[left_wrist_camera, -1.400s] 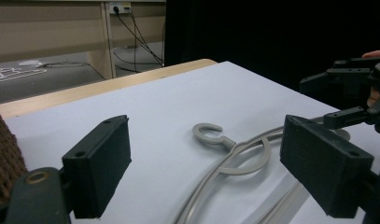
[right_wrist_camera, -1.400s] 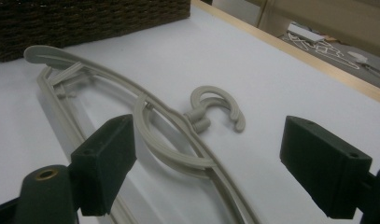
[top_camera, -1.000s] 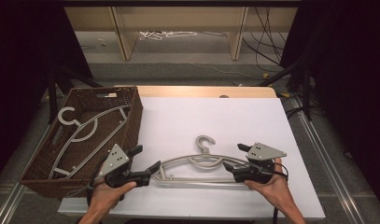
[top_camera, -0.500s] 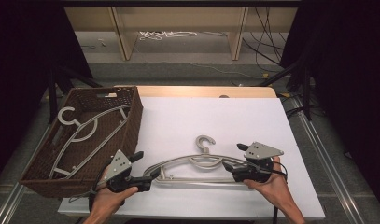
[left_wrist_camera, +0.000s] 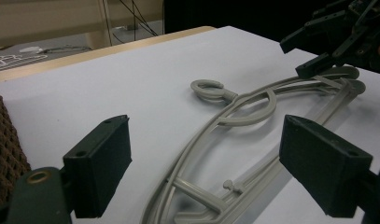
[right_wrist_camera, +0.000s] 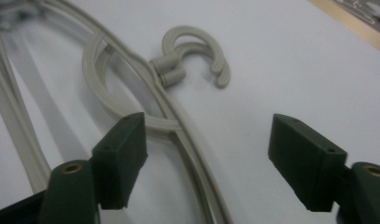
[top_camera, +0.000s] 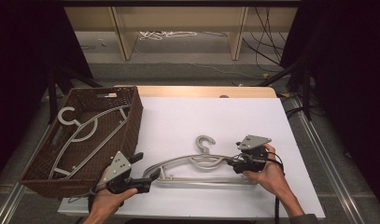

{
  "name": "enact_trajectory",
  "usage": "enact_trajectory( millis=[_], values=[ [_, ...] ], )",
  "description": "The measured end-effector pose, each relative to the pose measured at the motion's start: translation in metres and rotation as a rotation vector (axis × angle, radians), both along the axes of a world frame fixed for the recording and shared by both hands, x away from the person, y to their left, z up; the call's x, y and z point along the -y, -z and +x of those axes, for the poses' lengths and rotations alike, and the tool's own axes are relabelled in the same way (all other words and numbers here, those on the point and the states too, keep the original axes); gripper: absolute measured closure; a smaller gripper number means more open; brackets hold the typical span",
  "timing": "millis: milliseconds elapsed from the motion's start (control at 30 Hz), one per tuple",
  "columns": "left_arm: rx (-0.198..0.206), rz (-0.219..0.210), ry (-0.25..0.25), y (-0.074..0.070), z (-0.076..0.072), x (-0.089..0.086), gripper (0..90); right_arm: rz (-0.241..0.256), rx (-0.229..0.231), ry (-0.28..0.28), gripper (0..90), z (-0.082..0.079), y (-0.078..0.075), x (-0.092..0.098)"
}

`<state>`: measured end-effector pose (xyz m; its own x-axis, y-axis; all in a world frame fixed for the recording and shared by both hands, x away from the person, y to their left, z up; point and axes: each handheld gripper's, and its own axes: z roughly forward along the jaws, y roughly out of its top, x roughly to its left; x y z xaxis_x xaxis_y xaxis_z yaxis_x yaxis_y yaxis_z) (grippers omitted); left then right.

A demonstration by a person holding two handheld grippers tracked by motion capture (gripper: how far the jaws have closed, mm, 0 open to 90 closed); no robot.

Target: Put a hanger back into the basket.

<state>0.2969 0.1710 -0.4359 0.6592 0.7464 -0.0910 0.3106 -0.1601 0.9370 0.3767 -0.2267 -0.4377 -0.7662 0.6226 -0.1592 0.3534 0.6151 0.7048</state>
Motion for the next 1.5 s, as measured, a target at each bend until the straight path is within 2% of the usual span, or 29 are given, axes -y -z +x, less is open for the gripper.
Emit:
enact_trajectory(
  millis=[67, 133, 167, 267, 300, 367, 467, 500, 533, 600, 633, 800, 833, 867, 967, 1067, 1100, 1267, 1300, 1367, 1400, 1500],
  values=[
    [0.017, 0.015, 0.016, 0.0, 0.0, 0.0, 16.5, -0.03, -0.027, -0.012, 34.7, 0.002, 0.003, -0.002],
    [0.017, 0.001, 0.015, 0.0, 0.0, 0.0, 16.5, -0.049, -0.034, -0.029, 39.6, 0.005, 0.006, -0.004],
    [0.023, 0.015, 0.018, -0.001, 0.0, -0.001, 16.5, -0.05, -0.042, -0.028, 41.0, 0.007, 0.008, -0.006],
    [0.02, 0.015, 0.019, -0.001, 0.0, -0.001, 16.5, -0.087, -0.075, -0.042, 44.4, 0.012, 0.011, -0.009],
    [0.02, 0.014, 0.019, -0.001, 0.0, -0.001, 16.5, -0.093, -0.068, -0.043, 46.3, 0.014, 0.012, -0.011],
    [0.018, 0.01, 0.021, 0.0, 0.0, 0.0, 16.6, -0.109, -0.091, -0.046, 49.7, 0.017, 0.013, -0.012],
    [0.016, 0.011, 0.018, -0.001, 0.0, 0.0, 16.7, -0.135, -0.1, -0.05, 52.9, 0.022, 0.016, -0.014],
    [0.017, 0.003, 0.024, 0.0, 0.001, 0.0, 16.8, -0.142, -0.125, -0.066, 54.1, 0.024, 0.015, -0.013],
    [0.017, 0.007, 0.021, 0.0, 0.0, 0.0, 16.8, -0.151, -0.126, -0.072, 55.9, 0.026, 0.016, -0.013],
    [0.009, -0.005, 0.019, 0.0, 0.0, 0.0, 16.8, -0.16, -0.133, -0.072, 58.3, 0.026, 0.018, -0.013],
    [0.015, 0.01, 0.019, -0.001, 0.0, -0.001, 16.8, -0.168, -0.141, -0.076, 59.5, 0.027, 0.018, -0.013],
    [0.014, 0.009, 0.022, -0.001, 0.0, -0.001, 16.8, -0.172, -0.157, -0.083, 65.8, 0.029, 0.023, -0.015],
    [0.004, -0.005, 0.017, -0.001, 0.0, -0.001, 16.8, -0.175, -0.161, -0.083, 66.6, 0.03, 0.024, -0.015],
    [0.016, 0.006, 0.023, -0.001, 0.001, -0.001, 16.8, -0.178, -0.17, -0.084, 67.3, 0.03, 0.024, -0.016],
    [0.006, 0.005, 0.019, 0.0, 0.0, -0.001, 16.8, -0.182, -0.176, -0.101, 69.7, 0.031, 0.026, -0.017],
    [0.009, 0.014, 0.019, 0.0, 0.001, -0.001, 16.8, -0.19, -0.165, -0.113, 72.7, 0.03, 0.025, -0.018],
    [0.01, 0.018, 0.022, 0.0, 0.001, -0.001, 16.8, -0.191, -0.154, -0.133, 75.0, 0.03, 0.025, -0.018],
    [0.009, 0.018, 0.032, 0.001, 0.001, 0.0, 16.9, -0.247, -0.124, -0.171, 77.1, 0.028, 0.021, -0.022],
    [-0.001, 0.016, 0.026, 0.001, 0.001, 0.001, 16.8, -0.255, -0.122, -0.179, 77.4, 0.027, 0.02, -0.022],
    [0.008, 0.015, 0.034, 0.001, 0.002, 0.0, 16.8, -0.269, -0.108, -0.19, 77.9, 0.026, 0.018, -0.022],
    [-0.003, 0.012, 0.023, 0.0, 0.001, 0.0, 16.8, -0.276, -0.102, -0.197, 78.3, 0.026, 0.016, -0.022],
    [0.001, 0.014, 0.028, 0.001, 0.002, 0.001, 16.8, -0.297, -0.074, -0.225, 79.5, 0.022, 0.01, -0.022]
  ],
)
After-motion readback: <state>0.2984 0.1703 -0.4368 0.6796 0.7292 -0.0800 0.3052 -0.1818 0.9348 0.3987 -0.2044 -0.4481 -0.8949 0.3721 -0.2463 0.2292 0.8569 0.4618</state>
